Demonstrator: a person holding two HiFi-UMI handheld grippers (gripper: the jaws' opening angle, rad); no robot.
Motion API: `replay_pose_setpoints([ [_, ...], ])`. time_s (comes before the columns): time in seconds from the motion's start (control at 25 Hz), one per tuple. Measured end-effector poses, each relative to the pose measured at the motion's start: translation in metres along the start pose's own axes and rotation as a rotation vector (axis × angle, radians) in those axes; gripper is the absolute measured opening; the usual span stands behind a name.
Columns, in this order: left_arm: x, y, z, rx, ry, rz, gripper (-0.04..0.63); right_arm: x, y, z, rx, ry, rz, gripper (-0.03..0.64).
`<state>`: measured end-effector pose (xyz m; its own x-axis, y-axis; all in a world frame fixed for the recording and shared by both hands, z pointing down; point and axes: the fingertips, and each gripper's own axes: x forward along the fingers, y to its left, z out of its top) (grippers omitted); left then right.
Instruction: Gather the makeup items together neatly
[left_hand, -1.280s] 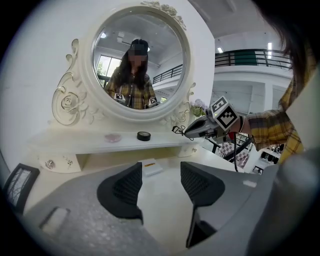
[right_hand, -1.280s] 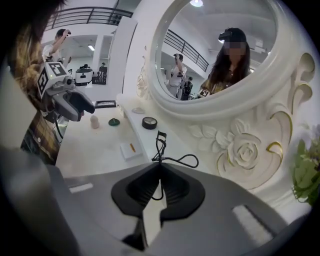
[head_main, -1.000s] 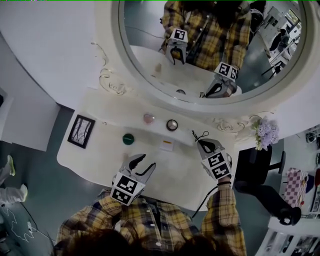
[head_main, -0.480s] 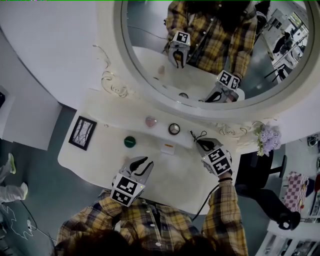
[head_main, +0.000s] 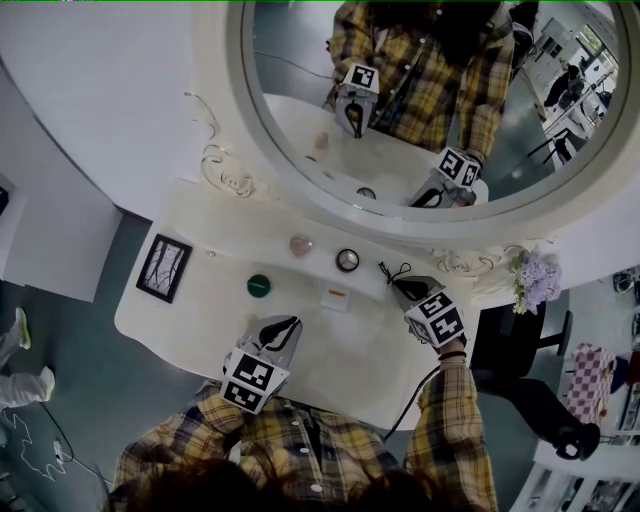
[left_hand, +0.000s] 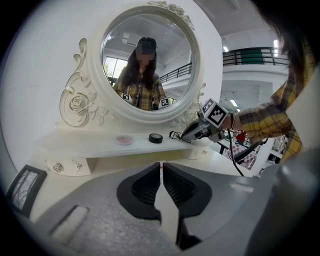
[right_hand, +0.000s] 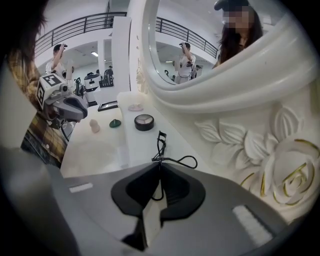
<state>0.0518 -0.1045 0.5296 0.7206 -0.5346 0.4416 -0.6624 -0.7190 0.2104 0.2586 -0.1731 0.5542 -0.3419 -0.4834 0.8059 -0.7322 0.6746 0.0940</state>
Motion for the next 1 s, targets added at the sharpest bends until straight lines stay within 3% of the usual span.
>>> replay_pose_setpoints([
  [0.32,-0.001,0.001,0.001,-0.005,0.003,0.002,-0.012,-0.002,-0.002,-0.002,-0.015,0.008,-0.017,0.023],
  [0.4,-0.002,0.001,0.002,-0.004,0.001,0.003,-0.012,-0.004,-0.002,-0.003,-0.018,0.013,-0.02,0.064],
  [0.52,-0.003,0.001,0.003,0.0,-0.003,0.007,-0.013,-0.006,-0.003,-0.003,-0.016,0.006,-0.029,0.067],
  [1.0,-0.006,-0.006,0.007,0.0,-0.017,-0.009,-0.012,-0.036,-0.004,0.021,-0.002,-0.125,-0.137,0.1],
])
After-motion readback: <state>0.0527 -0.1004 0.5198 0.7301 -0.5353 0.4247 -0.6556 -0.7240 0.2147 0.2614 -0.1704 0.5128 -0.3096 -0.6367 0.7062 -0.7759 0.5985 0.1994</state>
